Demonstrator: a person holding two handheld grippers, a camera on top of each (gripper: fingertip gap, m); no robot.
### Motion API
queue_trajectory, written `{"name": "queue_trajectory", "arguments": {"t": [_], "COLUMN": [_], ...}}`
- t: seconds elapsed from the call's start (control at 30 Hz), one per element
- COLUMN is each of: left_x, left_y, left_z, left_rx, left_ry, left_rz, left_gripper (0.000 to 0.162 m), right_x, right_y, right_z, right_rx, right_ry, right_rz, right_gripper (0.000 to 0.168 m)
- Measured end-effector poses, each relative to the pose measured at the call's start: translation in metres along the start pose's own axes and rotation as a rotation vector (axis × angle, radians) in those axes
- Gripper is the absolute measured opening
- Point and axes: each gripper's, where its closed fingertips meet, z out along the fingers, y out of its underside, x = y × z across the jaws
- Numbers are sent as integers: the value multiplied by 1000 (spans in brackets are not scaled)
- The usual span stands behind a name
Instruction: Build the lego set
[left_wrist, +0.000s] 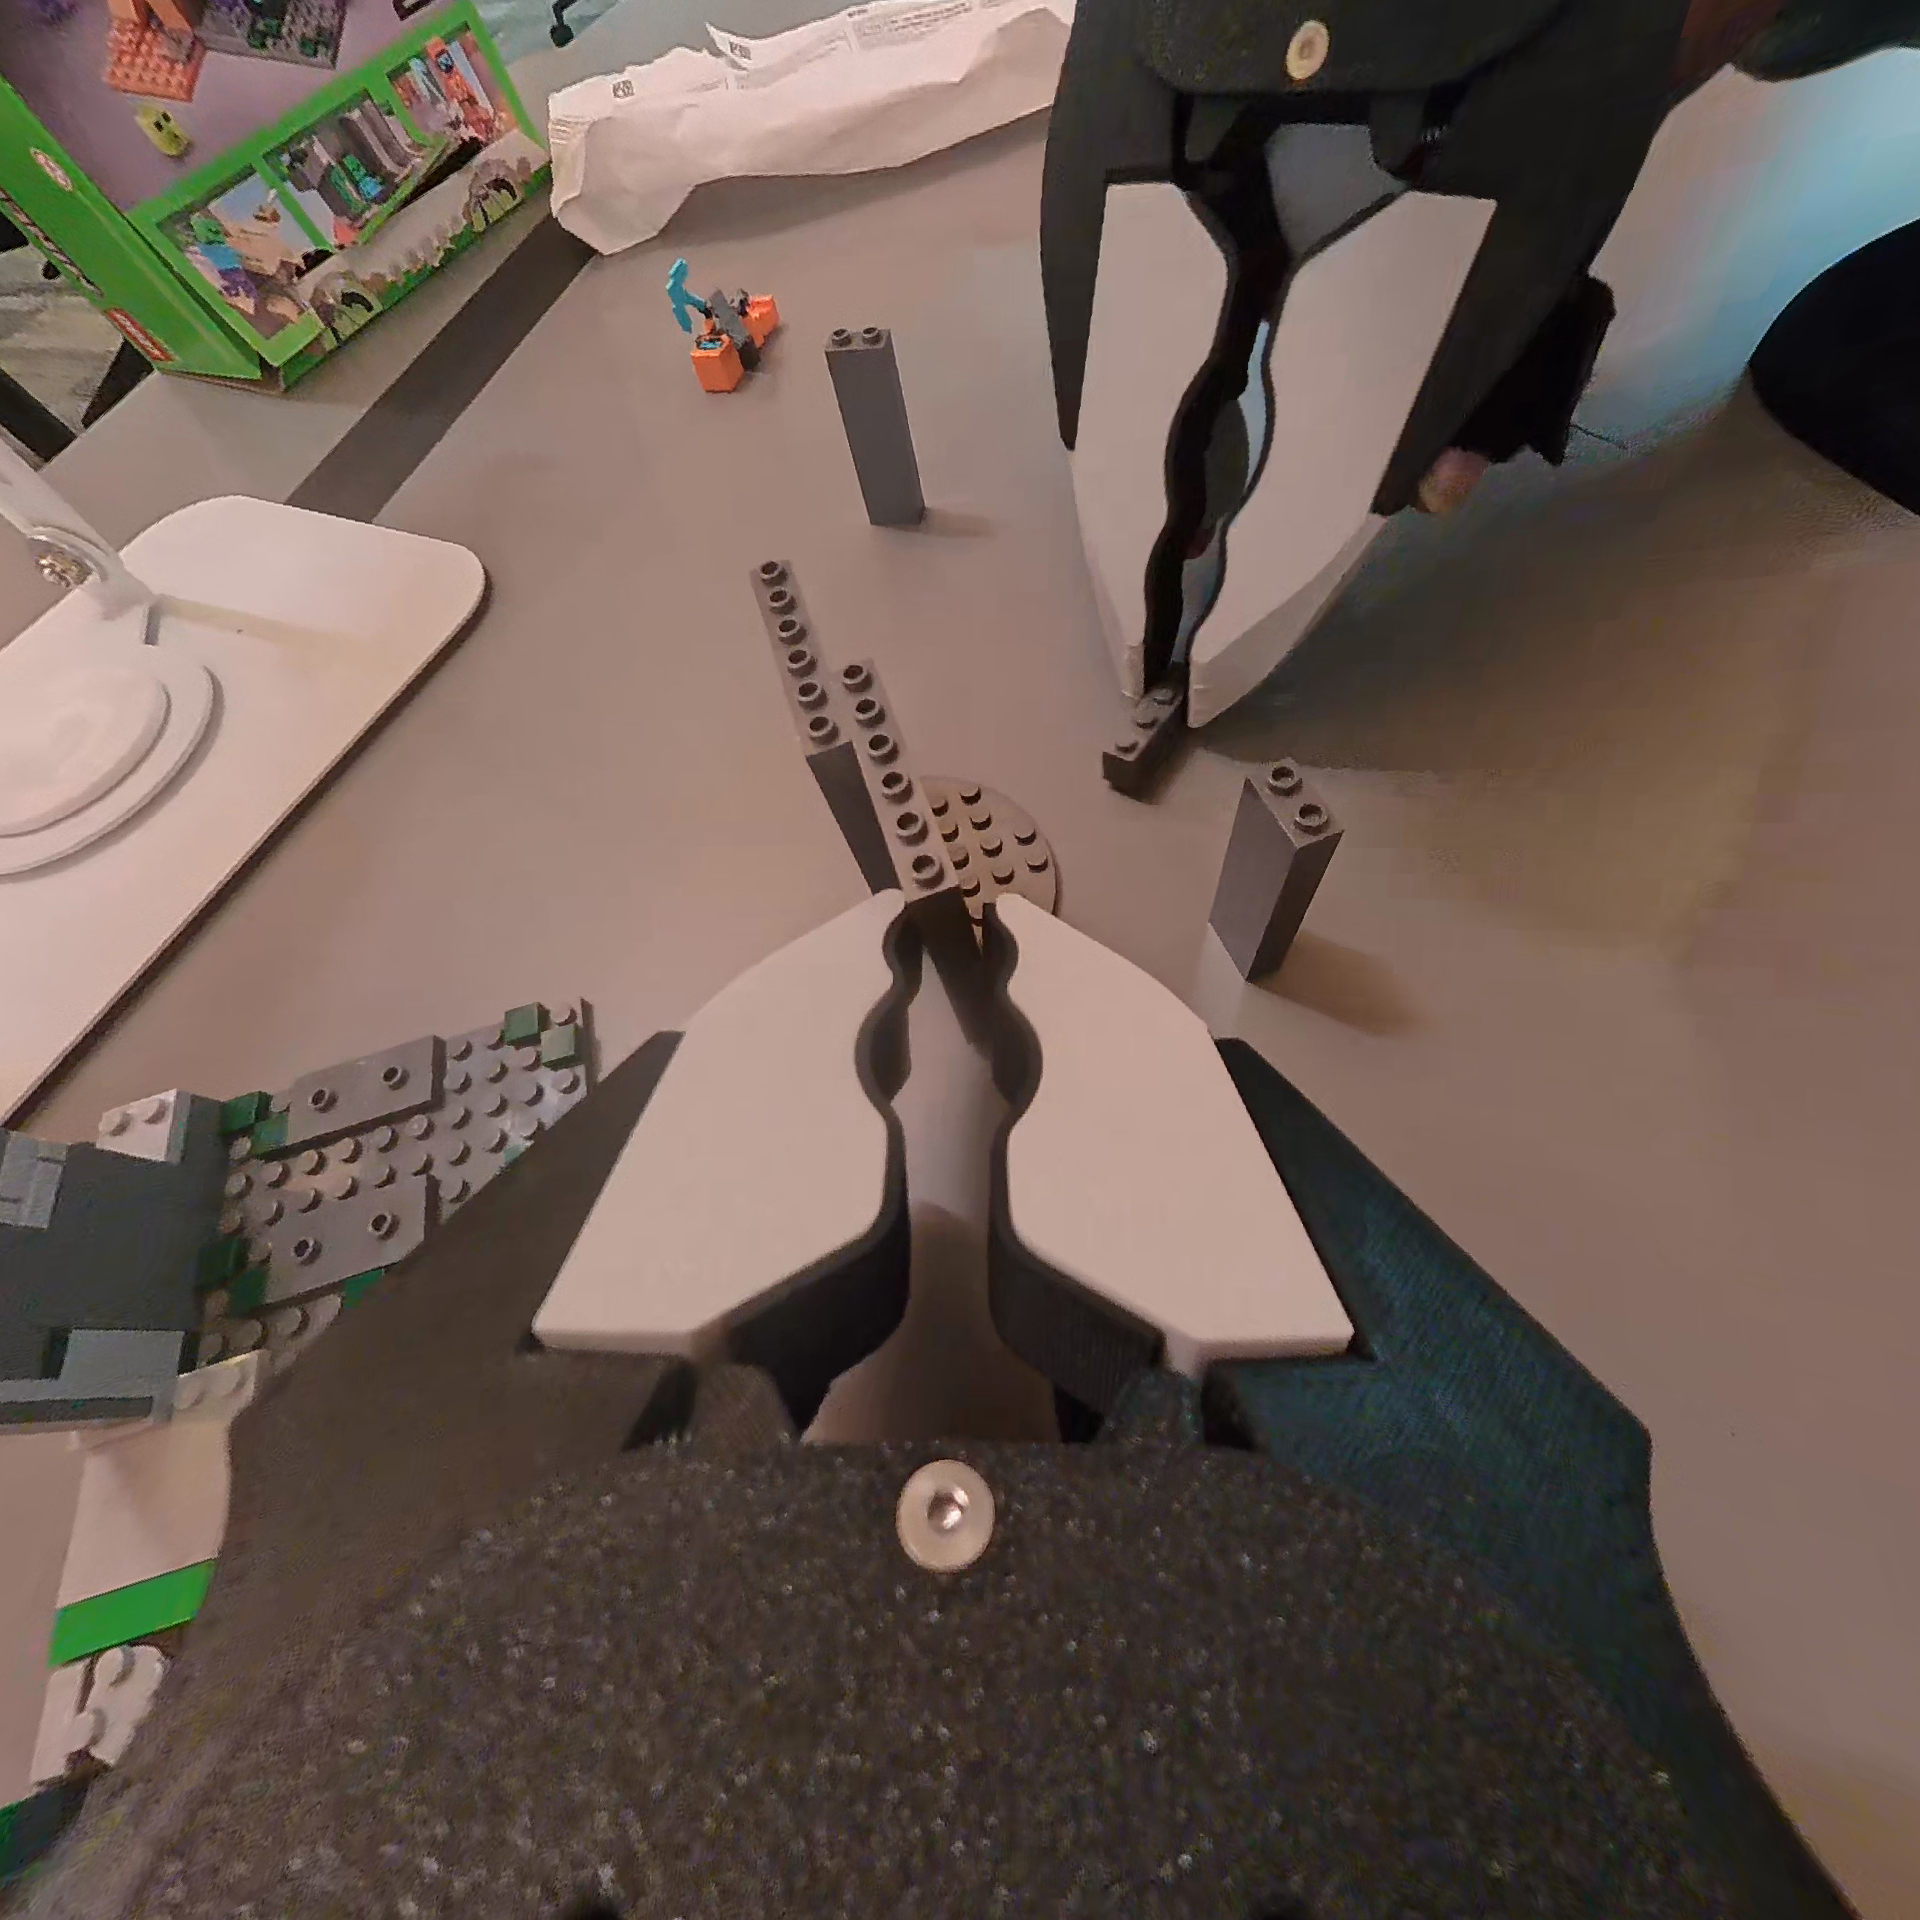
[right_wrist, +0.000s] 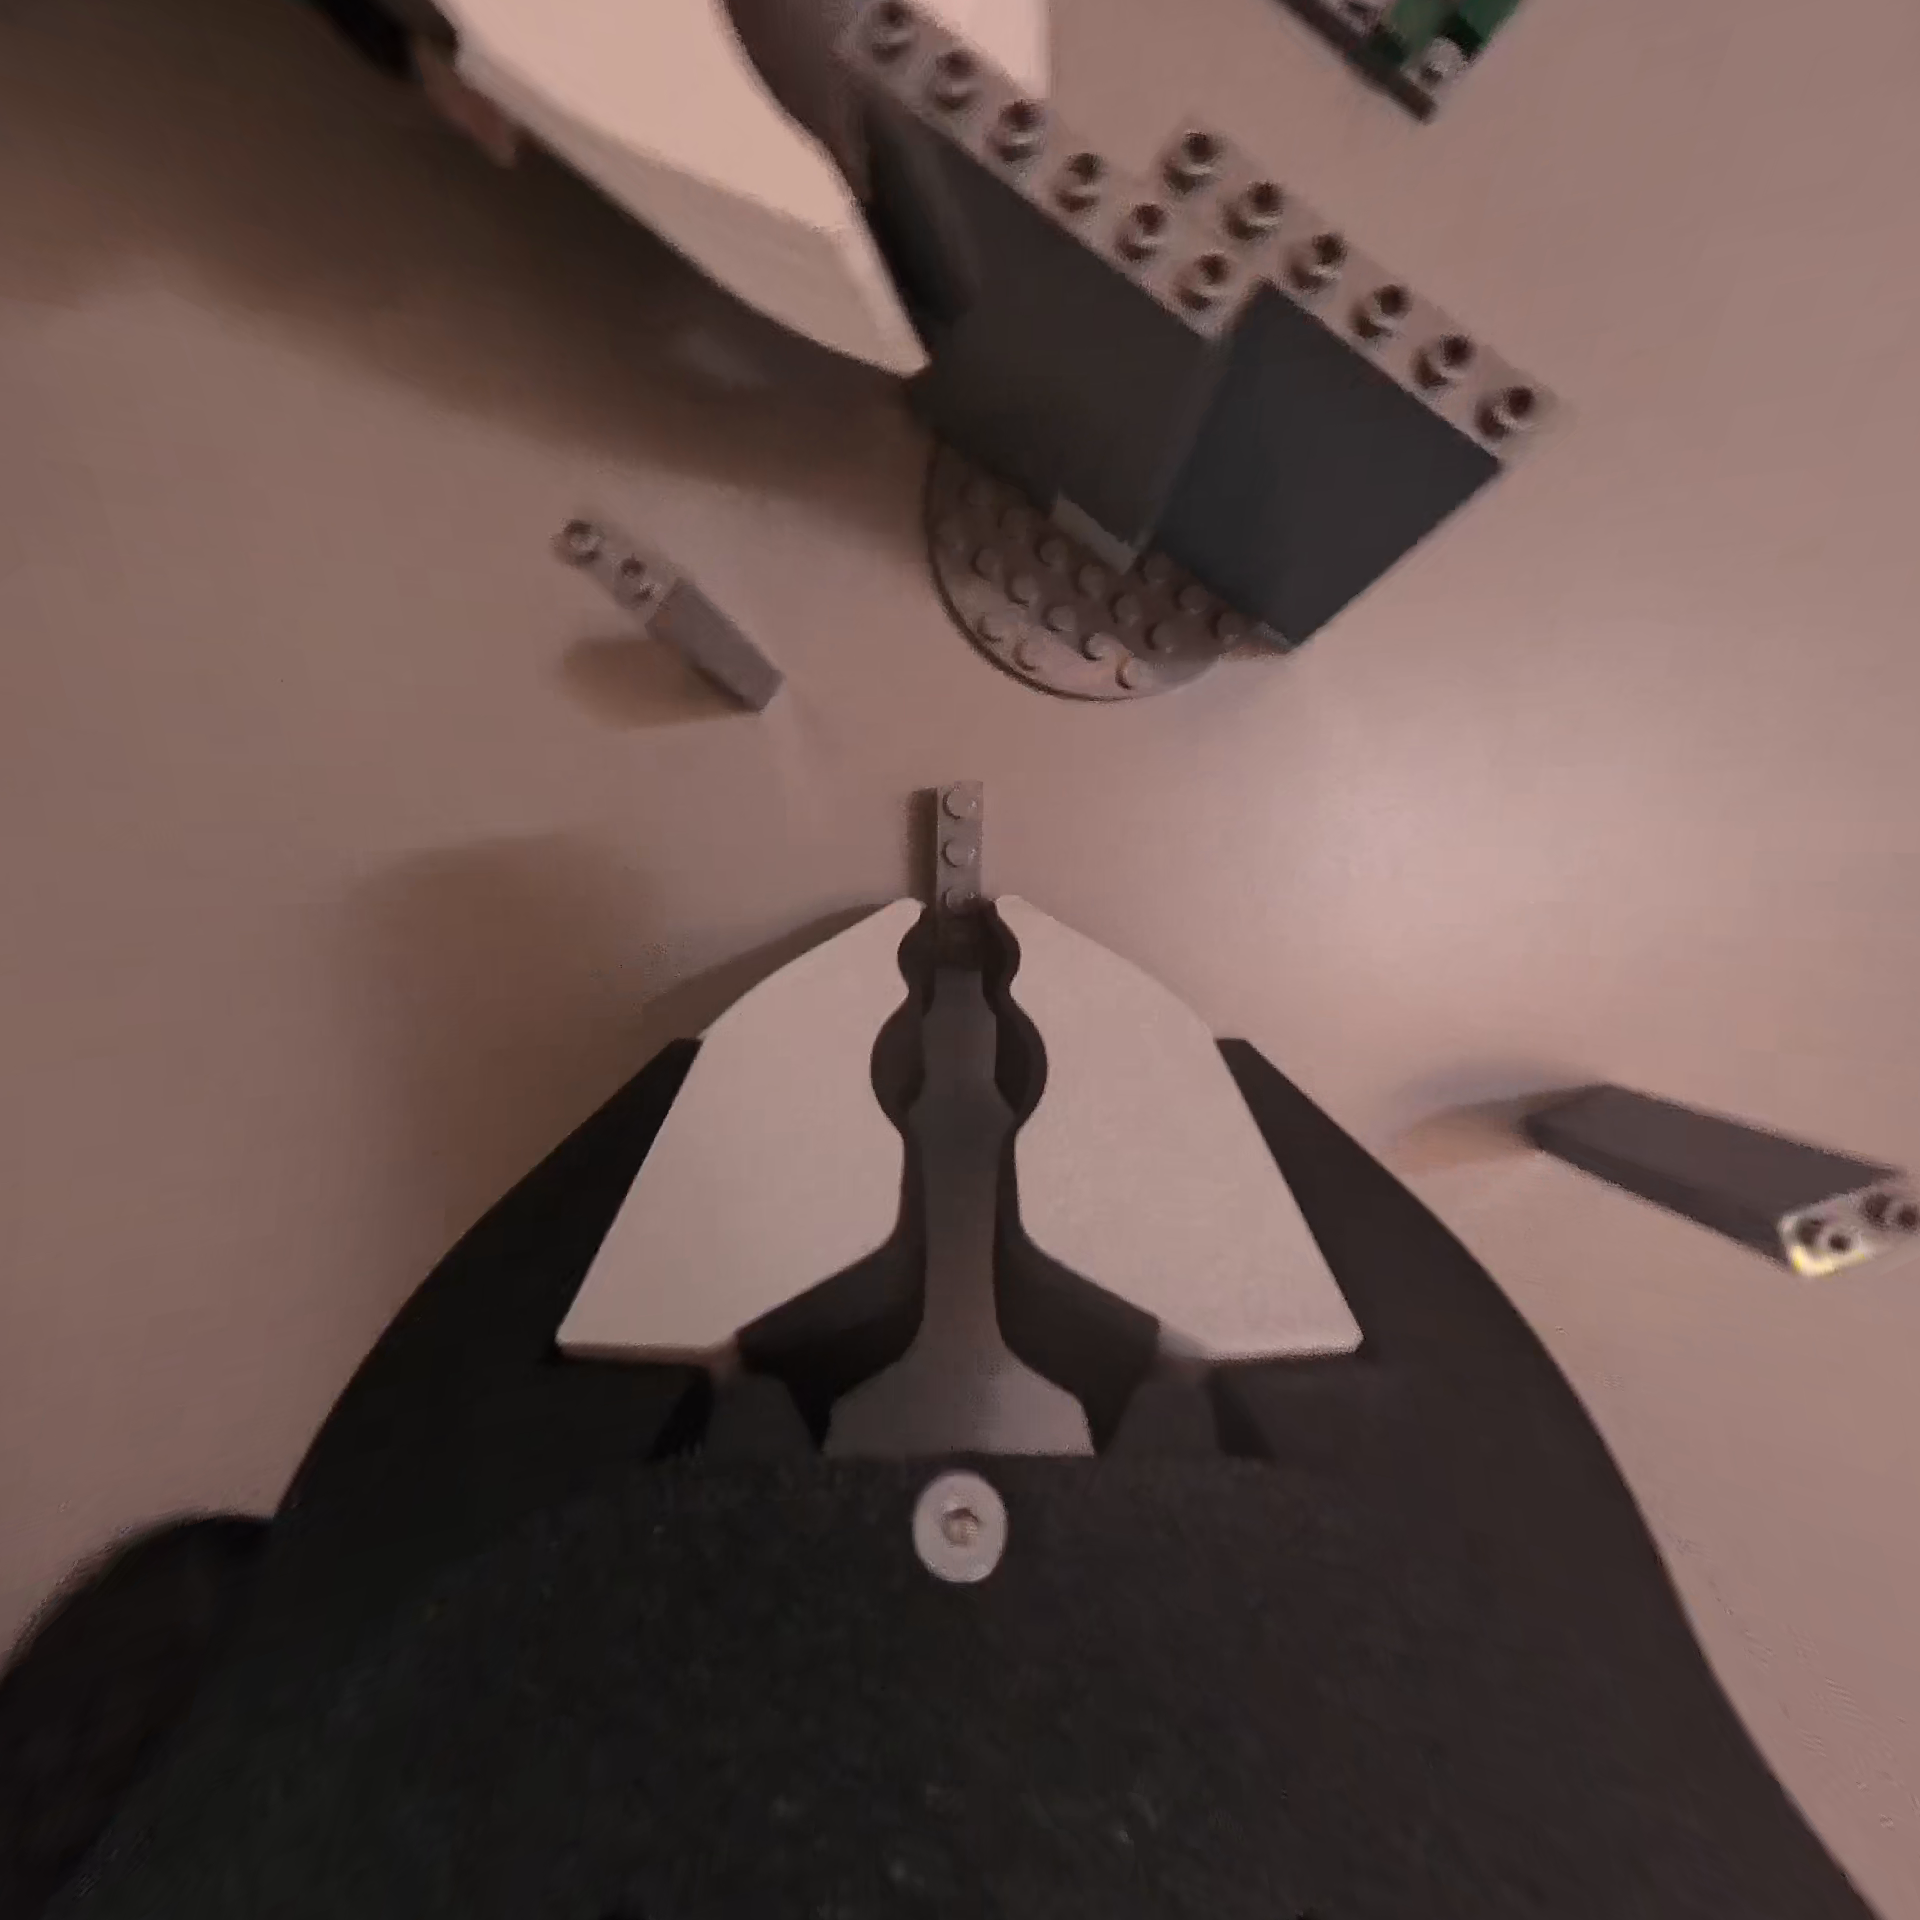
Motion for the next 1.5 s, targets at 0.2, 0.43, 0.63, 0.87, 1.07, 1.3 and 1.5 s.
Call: {"name": "queue_trajectory", "arguments": {"t": [0.2,0.43,0.63,0.87,1.07,1.3,1.5], "left_x": [0,1,1,2,1,0,2], "left_y": [0,1,2,2,2,3,5], "left_z": [0,-1,-1,-2,-2,-1,1], "left_rx": [-1,-2,-5,-6,-3,-11,-29], "left_ry": [2,6,5,4,9,7,7], "left_rz": [-1,1,-2,-1,-6,-12,6], "left_gripper": [10,10,10,10,10,10,10], "right_x": [-4,-16,-22,-22,-18,-21,-13], "right_y": [-6,-18,-16,-12,-18,-20,-24], "right_z": [-2,-22,-29,-17,-4,7,9], "right_rx": [75,181,175,88,-1,-14,24], "right_ry": [32,-35,-78,-171,-226,-267,-183], "right_rz": [118,98,-277,-619,-765,-730,-503], "right_gripper": [8,14,13,22,36,15,7]}}
